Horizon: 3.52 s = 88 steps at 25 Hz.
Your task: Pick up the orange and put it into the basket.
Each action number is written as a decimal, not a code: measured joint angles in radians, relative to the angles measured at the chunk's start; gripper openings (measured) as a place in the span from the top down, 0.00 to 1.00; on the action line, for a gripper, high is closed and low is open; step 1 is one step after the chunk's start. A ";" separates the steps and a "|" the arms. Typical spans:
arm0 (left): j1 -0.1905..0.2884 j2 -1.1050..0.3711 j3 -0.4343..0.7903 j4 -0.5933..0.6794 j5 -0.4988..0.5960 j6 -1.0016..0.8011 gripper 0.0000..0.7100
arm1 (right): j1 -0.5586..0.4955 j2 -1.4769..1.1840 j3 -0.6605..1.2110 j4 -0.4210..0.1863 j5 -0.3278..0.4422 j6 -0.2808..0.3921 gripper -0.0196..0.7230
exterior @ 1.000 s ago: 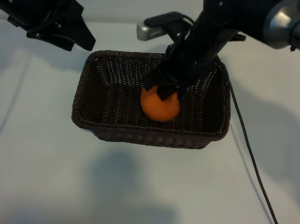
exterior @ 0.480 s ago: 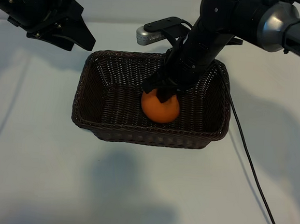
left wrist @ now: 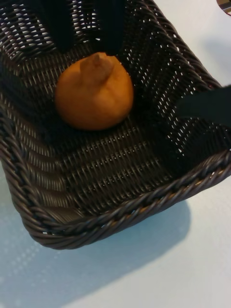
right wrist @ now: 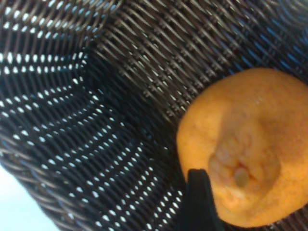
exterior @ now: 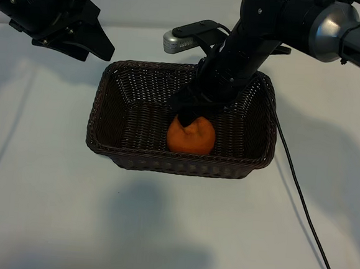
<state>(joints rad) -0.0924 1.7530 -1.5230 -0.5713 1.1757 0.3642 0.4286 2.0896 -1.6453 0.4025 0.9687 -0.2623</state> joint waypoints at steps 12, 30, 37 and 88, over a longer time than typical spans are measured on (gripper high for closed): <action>0.000 0.000 0.000 0.000 0.000 0.000 0.21 | 0.000 -0.063 -0.008 0.011 0.078 0.000 0.36; 0.000 0.000 0.000 0.000 0.000 -0.002 0.21 | -0.018 -0.168 -0.181 -0.098 0.251 0.025 0.36; 0.000 0.000 0.000 0.000 0.000 -0.002 0.21 | -0.093 -0.168 -0.181 -0.094 0.252 -0.005 0.36; 0.000 0.000 0.000 0.000 0.000 0.021 0.21 | -0.453 -0.237 -0.061 -0.118 0.251 -0.116 0.42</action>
<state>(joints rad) -0.0924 1.7530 -1.5230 -0.5713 1.1757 0.3851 -0.0247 1.8529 -1.7068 0.2848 1.2197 -0.3780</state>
